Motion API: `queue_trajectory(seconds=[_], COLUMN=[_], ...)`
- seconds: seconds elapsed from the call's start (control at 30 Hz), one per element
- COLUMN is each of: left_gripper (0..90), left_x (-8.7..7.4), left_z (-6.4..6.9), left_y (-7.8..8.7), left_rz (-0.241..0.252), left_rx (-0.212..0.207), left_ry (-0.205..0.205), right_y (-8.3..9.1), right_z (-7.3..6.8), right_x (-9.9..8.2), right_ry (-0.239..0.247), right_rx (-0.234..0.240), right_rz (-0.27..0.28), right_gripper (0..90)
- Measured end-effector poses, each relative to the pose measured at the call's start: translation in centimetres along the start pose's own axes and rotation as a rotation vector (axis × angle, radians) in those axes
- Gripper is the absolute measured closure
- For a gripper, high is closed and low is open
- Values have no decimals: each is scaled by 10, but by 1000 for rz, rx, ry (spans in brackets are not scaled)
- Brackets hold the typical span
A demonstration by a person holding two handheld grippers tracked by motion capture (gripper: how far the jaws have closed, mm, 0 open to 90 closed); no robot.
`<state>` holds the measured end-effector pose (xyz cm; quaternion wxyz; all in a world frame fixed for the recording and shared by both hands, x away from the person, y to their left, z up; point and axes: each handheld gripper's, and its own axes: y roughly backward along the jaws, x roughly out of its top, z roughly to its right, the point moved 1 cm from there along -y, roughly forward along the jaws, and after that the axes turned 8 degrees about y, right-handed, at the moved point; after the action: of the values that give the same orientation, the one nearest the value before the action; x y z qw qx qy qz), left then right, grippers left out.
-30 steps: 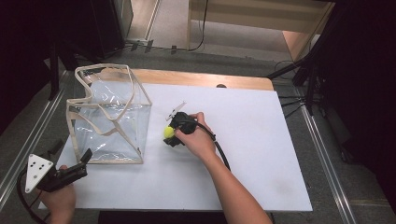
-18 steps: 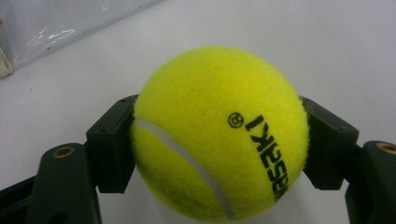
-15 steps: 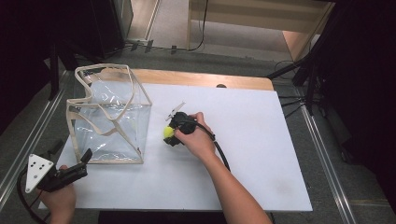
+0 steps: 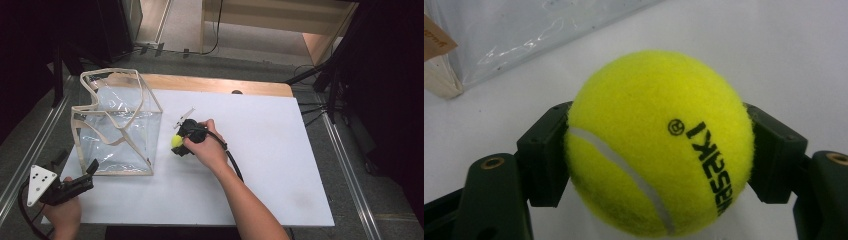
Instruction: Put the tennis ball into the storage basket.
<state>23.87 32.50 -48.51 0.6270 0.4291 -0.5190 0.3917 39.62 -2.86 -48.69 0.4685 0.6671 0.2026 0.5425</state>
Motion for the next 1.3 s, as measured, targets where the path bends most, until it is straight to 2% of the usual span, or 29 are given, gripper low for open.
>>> queue_trajectory(seconds=[0.17, 0.37, 0.4, 0.43, 0.47, 0.63, 0.8, 1.0, 1.07, 1.1, 1.3], left_gripper=[53, 54, 53, 53, 53, 53, 53, 53, 54, 53, 54], left_x=[0, 0, 0, 0, 0, 0, 0, 0, 0, 0, 0], left_z=[0, 0, 0, 0, 0, 0, 0, 0, 0, 0, 0], left_y=[0, 0, 0, 0, 0, 0, 0, 0, 0, 0, 0], left_rz=[3, 2, 3, 3, 3, 3, 3, 3, 4, 3, 5], left_rx=[3, 3, 2, 2, 2, 3, 1, 2, 3, 3, 2], left_ry=[5, 4, 5, 5, 5, 5, 3, 6, 6, 6, 8], right_y=[0, 0, -1, -1, -1, -2, 0, 6, 10, 14, 23], right_z=[-1, -4, -4, -4, -7, -9, -12, -14, -16, -14, -14], right_x=[7, 14, 18, 18, 21, 26, 32, 39, 42, 44, 50], right_ry=[22, 20, 38, 38, 18, 43, 45, 70, 60, 77, 88], right_rx=[13, 26, 29, 29, 40, 50, 66, 81, 90, 84, 80], right_rz=[9, 18, 31, 31, 30, 48, 68, 74, 72, 94, 98], right_gripper=[236, 236, 236, 236, 236, 236, 236, 236, 236, 236, 236])
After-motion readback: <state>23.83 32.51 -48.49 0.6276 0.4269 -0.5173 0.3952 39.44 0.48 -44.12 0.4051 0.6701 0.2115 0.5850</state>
